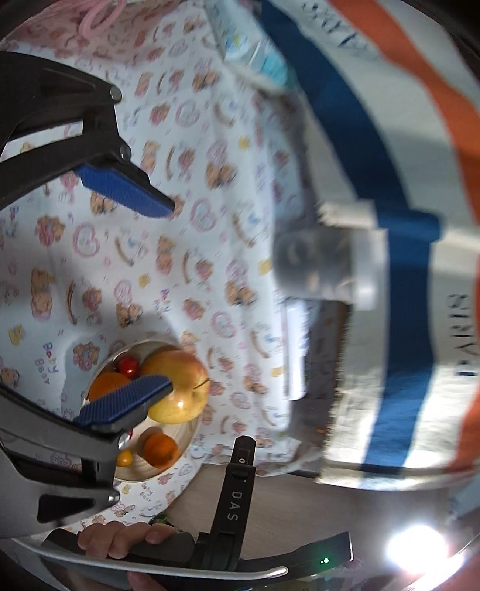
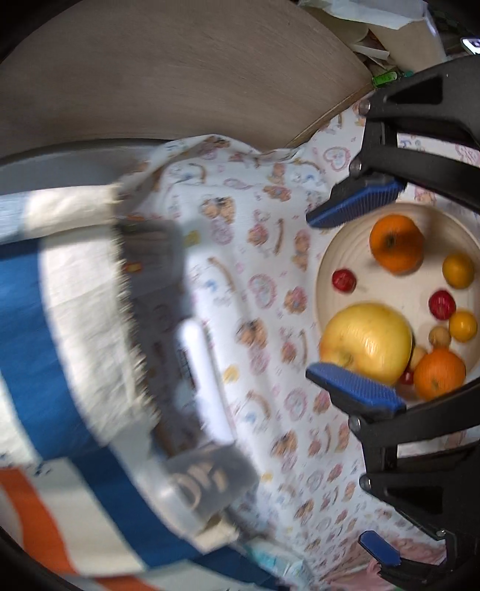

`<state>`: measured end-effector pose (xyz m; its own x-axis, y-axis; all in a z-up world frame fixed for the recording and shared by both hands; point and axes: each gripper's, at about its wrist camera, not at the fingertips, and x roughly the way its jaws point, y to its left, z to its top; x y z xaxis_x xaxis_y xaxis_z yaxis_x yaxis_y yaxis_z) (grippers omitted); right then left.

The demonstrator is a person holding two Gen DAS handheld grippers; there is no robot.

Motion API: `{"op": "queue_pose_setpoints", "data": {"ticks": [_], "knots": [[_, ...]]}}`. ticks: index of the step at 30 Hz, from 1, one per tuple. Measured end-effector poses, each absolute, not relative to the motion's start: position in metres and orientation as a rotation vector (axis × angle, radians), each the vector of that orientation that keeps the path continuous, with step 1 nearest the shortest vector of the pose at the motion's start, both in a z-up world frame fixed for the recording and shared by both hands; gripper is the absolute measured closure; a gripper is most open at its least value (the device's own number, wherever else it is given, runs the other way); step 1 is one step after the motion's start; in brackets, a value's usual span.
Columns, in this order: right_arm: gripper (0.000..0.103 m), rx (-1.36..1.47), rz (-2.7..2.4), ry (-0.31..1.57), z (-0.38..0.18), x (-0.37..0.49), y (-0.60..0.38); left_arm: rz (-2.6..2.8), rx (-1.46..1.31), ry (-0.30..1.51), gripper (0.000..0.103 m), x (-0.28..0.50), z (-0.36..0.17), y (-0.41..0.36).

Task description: Organize fruits

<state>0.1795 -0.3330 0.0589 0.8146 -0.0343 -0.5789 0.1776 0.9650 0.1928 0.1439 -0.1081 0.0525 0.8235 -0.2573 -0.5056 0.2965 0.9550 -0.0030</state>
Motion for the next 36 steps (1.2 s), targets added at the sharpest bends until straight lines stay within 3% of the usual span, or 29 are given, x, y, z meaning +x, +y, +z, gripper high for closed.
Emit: {"op": "queue_pose_setpoints", "data": {"ticks": [4,7,12,24,36], "knots": [[0.015,0.186,-0.083,0.516,0.072,0.152,-0.315,-0.29,0.066,0.422,0.001,0.12,0.056,-0.101],[0.0,0.136,-0.074,0.451,0.073,0.13,-0.303,-0.283,0.073,0.34,0.001,0.099,0.055,-0.093],[0.001,0.059,-0.071,0.373,0.062,0.091,-0.289,-0.278,0.089,0.252,0.001,0.074,0.043,-0.084],[0.001,0.001,-0.031,0.359,0.015,0.014,-0.281,-0.247,0.108,0.315,0.001,0.01,0.014,-0.077],[0.001,-0.014,-0.062,0.282,0.005,-0.012,-0.278,-0.191,0.064,0.29,0.0,-0.005,0.008,-0.071]]}}
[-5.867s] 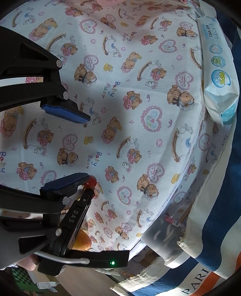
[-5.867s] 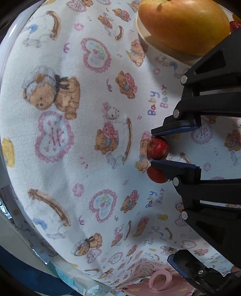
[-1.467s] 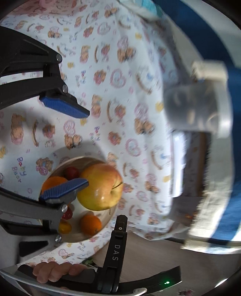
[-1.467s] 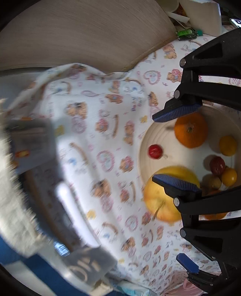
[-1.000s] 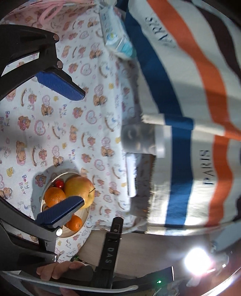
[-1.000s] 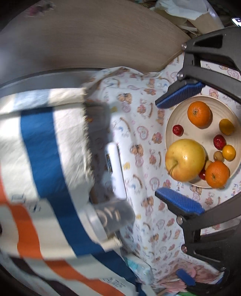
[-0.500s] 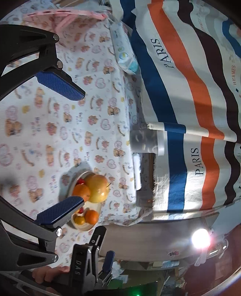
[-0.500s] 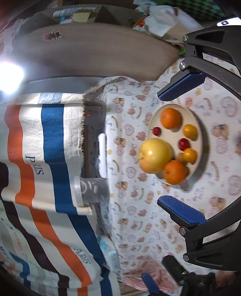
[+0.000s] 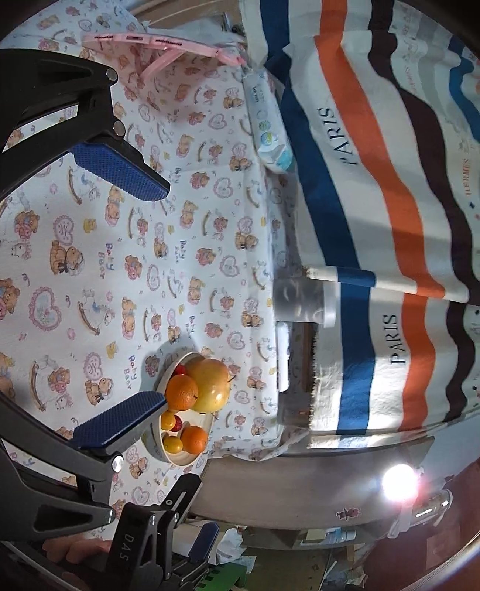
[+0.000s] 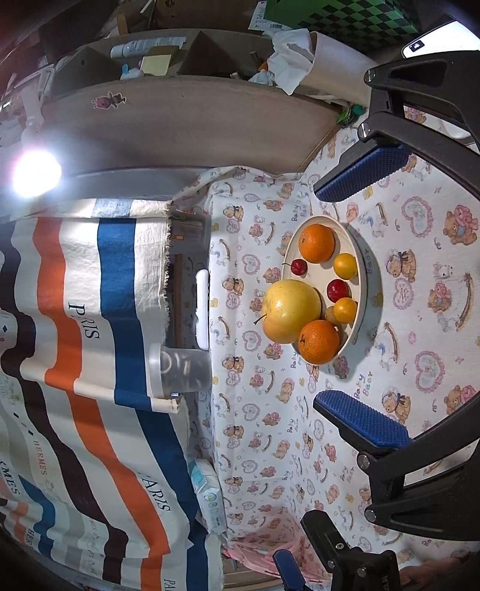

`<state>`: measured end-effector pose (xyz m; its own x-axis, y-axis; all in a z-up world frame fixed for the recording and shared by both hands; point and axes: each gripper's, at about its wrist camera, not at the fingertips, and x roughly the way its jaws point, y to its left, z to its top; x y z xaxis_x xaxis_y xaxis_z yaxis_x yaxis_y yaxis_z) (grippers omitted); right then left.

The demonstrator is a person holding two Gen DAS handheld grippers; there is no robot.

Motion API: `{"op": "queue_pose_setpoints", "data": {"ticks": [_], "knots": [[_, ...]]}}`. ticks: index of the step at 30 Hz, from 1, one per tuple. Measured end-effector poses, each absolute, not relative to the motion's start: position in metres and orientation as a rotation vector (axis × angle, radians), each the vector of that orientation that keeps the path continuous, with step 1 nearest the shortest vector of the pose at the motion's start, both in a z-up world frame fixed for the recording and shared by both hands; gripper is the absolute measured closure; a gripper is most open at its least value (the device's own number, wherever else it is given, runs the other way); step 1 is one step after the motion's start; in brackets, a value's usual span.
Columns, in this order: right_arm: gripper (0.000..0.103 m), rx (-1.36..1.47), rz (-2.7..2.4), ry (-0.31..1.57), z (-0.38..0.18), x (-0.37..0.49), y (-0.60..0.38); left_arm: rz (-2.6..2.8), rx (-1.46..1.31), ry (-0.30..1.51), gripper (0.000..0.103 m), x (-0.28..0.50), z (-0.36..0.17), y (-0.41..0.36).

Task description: Organize fruits

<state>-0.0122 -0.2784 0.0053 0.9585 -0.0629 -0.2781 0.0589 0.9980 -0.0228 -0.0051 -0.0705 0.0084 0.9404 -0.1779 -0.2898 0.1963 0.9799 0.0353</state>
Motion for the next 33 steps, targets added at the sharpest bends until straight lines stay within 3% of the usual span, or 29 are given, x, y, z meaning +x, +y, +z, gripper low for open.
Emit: {"op": "queue_pose_setpoints", "data": {"ticks": [7,18,33], "knots": [[0.001,-0.022,-0.083,0.321,0.003,-0.005,-0.278,-0.133,0.136,0.131,0.0,-0.039,0.01,-0.085],[0.001,-0.016,-0.087,0.311,0.003,-0.007,-0.278,-0.193,0.05,0.321,0.0,-0.011,-0.002,-0.076],[0.001,-0.016,-0.087,0.312,0.003,-0.007,-0.278,-0.181,0.025,0.333,0.0,-0.008,-0.003,-0.07]]}}
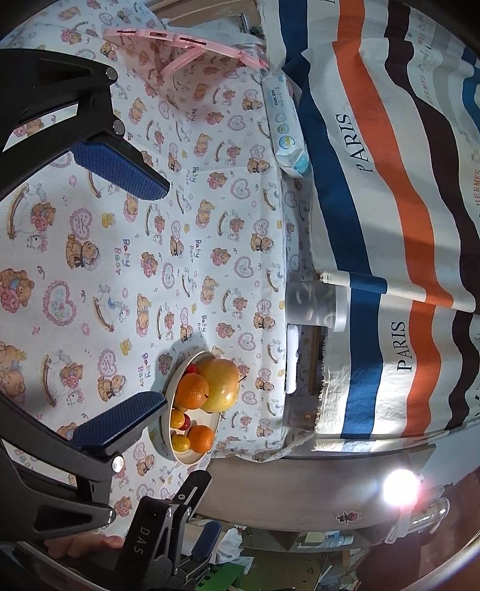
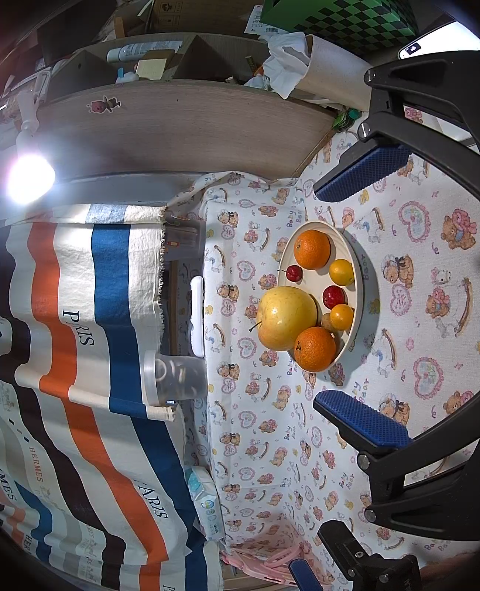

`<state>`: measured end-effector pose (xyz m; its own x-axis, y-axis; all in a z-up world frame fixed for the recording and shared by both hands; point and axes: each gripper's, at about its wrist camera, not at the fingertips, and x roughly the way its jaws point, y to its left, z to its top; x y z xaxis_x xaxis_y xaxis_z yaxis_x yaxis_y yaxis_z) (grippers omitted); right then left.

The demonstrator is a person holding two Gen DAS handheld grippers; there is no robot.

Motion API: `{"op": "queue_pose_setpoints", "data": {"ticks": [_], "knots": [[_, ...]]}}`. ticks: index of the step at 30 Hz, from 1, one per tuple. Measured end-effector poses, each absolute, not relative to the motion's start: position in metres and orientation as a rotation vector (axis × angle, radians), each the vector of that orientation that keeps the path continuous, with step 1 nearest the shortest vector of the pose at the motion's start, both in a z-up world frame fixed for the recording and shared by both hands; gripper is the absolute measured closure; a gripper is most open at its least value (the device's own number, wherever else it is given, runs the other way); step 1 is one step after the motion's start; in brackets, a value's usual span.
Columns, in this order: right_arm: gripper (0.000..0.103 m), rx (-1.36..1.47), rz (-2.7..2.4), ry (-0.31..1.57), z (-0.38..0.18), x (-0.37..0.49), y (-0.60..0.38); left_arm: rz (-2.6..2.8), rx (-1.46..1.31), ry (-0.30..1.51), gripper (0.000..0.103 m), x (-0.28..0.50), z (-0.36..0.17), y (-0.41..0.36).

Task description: Organize fruits

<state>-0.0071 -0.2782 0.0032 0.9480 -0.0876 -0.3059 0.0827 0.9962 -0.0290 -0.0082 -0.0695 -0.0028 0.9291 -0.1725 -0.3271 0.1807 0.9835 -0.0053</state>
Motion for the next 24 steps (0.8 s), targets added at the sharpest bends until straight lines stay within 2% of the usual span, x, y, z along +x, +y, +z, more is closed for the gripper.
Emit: {"op": "queue_pose_setpoints", "data": {"ticks": [24], "knots": [[0.001,-0.016,-0.087,0.313,0.003,-0.0071,-0.2782,-0.192,0.027,0.338,0.0,-0.008,-0.0031,-0.0692]]}}
